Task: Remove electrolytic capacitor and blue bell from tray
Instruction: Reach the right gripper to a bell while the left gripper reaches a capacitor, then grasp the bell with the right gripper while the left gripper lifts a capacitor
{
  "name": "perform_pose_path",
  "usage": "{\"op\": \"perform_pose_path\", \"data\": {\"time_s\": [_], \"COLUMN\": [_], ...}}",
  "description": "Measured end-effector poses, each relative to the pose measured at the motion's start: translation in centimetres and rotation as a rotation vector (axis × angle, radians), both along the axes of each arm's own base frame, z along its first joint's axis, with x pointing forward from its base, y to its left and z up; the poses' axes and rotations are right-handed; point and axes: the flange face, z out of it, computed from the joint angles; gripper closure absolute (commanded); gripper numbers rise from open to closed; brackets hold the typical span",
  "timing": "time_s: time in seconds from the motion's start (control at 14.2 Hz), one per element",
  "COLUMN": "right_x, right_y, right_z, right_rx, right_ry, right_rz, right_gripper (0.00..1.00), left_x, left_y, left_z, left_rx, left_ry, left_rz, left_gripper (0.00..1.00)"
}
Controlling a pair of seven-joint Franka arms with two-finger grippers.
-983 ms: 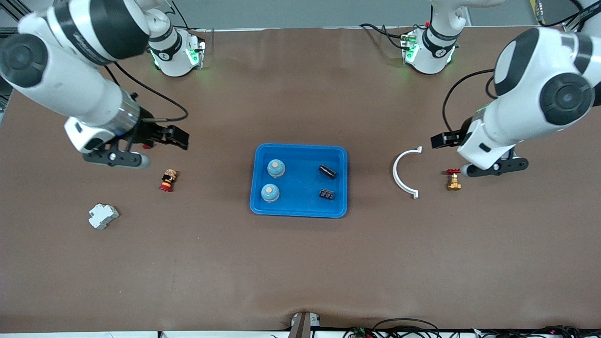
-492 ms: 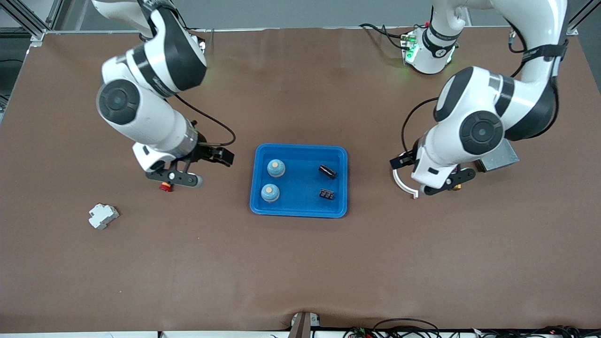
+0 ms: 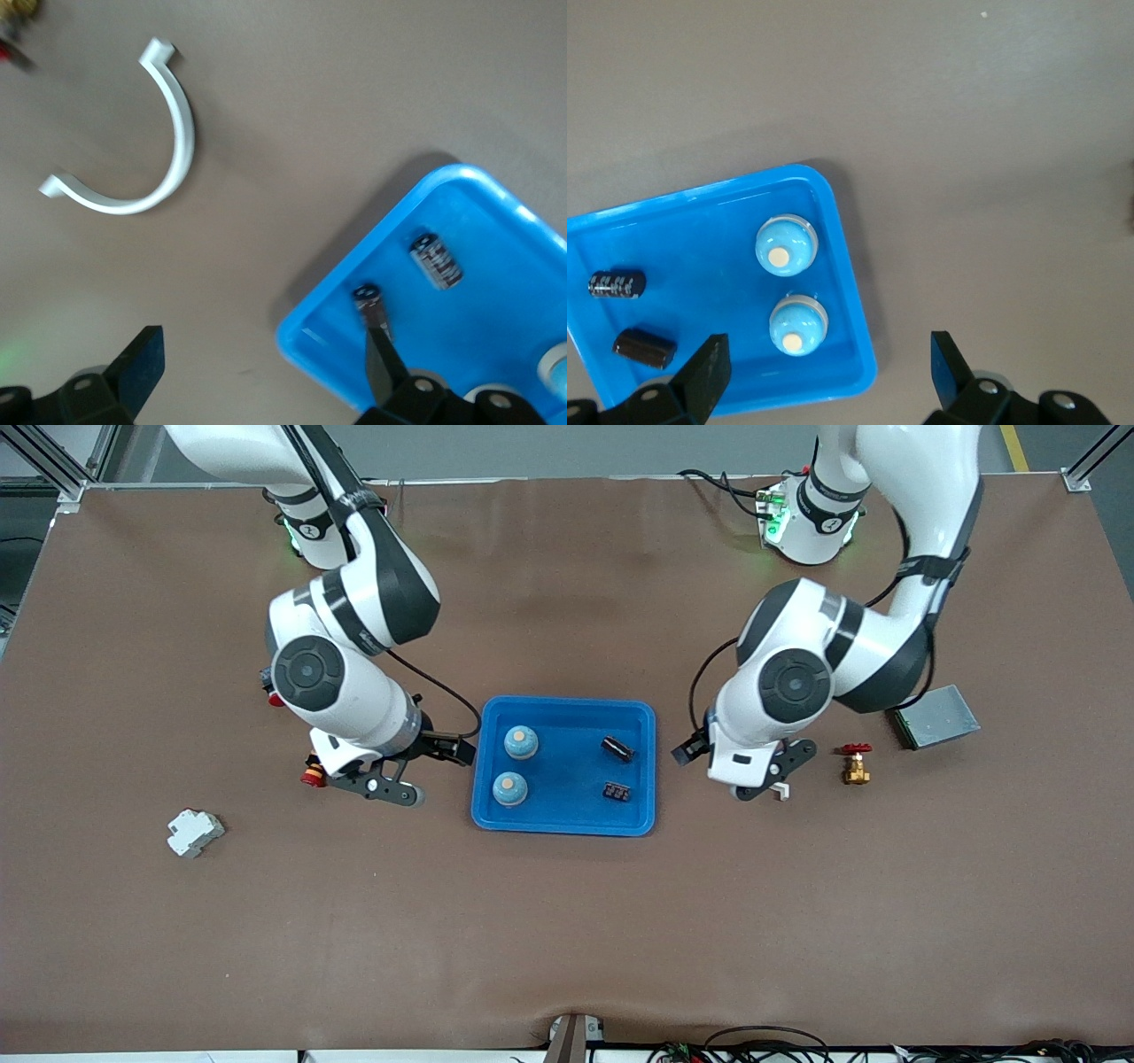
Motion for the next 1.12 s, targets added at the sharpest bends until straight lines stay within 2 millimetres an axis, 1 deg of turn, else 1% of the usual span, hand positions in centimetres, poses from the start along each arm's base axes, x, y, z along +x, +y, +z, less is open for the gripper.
{"op": "perform_pose_path", "data": {"time_s": [0.28,0.49,0.63,0.77,0.91,1.05,1.12], "right_x": [-0.8,-1.8,-2.3,-2.7,-2.9,-3.4,-3.8], "right_y": [3.3,5.7,6.9,7.6,7.7,8.0,8.2], "right_z": [-4.3,-6.7,-8.3,-10.0,-11.3,-12.7,-13.5], "right_rx": [-0.013,-0.018,-0.021,-0.029,-0.039,-0.041,-0.04], "right_ry": [0.003,-0.003,-0.005,0.002,0.016,0.011,0.003], "right_rz": [0.029,0.061,0.077,0.088,0.092,0.096,0.1], "right_gripper": [0.0,0.0,0.0,0.0,0.0,0.0,0.0], "left_x": [-0.1,-1.1,-1.8,-2.8,-3.6,-4.5,-4.9], "left_y": [-3.3,-6.0,-7.4,-8.9,-10.1,-10.8,-10.9], "left_z": [-3.8,-6.5,-8.7,-11.0,-13.0,-14.8,-15.6], "left_rx": [-0.008,-0.007,-0.001,0.008,0.008,-0.002,-0.002], "left_ry": [-0.038,-0.045,-0.039,-0.031,-0.035,-0.044,-0.045], "left_rz": [0.142,0.212,0.257,0.294,0.328,0.337,0.337], "left_gripper": [0.0,0.0,0.0,0.09,0.15,0.19,0.25]}}
